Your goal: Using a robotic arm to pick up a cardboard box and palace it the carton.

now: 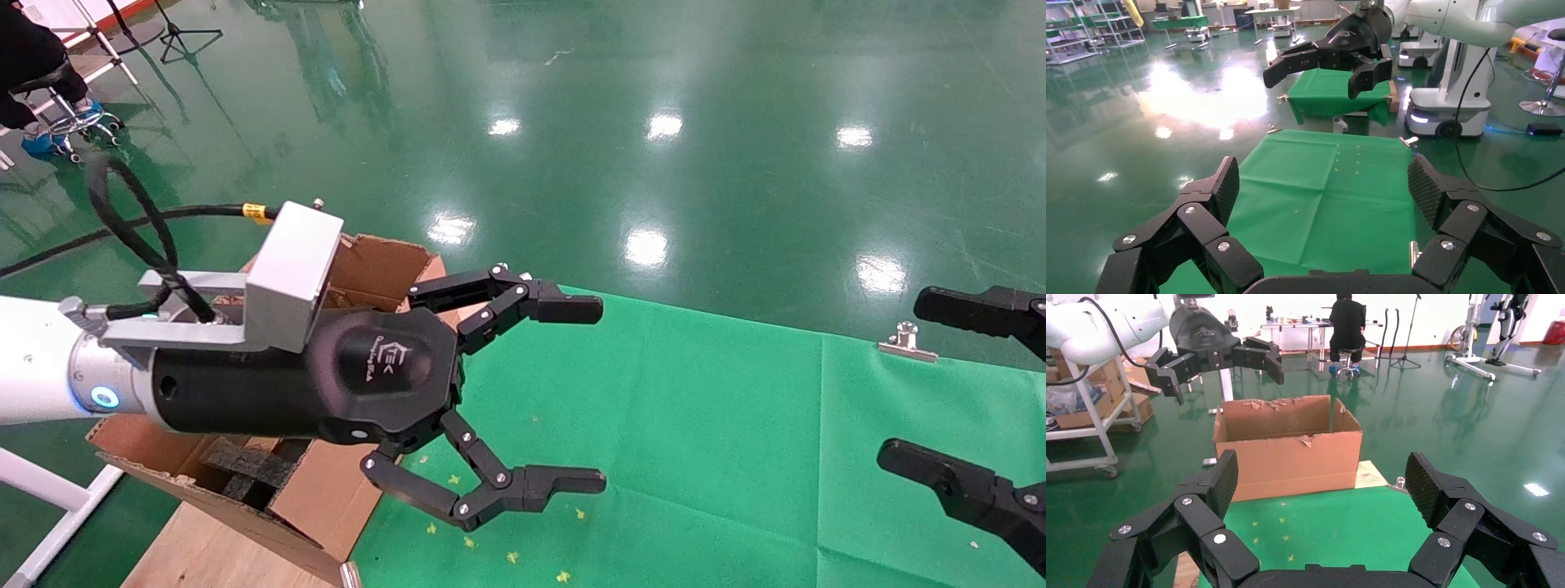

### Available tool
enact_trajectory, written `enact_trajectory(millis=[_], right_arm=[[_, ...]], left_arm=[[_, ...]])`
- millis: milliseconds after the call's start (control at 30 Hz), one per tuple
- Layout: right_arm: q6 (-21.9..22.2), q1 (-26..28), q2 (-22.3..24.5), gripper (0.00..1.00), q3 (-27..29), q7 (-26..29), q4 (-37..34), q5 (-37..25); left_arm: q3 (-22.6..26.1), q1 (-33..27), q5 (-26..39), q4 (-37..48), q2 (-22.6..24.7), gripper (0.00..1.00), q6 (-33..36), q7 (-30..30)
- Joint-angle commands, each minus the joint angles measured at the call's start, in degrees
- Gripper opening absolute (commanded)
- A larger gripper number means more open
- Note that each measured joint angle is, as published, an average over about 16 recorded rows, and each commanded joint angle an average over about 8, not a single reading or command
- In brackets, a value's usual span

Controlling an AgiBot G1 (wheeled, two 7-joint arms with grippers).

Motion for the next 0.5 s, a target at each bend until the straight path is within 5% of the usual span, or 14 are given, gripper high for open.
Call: enact_trajectory(millis=[33, 500], right_arm=[[0.0, 0.0, 0.0, 1.00, 0.0, 0.0, 0.0, 0.0], [0.0, 0.0, 0.0, 1.00, 0.0, 0.0, 0.0, 0.0]], left_arm=[[0.0, 0.0, 0.0, 0.0, 0.0, 1.00, 0.0, 0.0], [0.0, 0.0, 0.0, 0.0, 0.0, 1.00, 0.0, 0.0]])
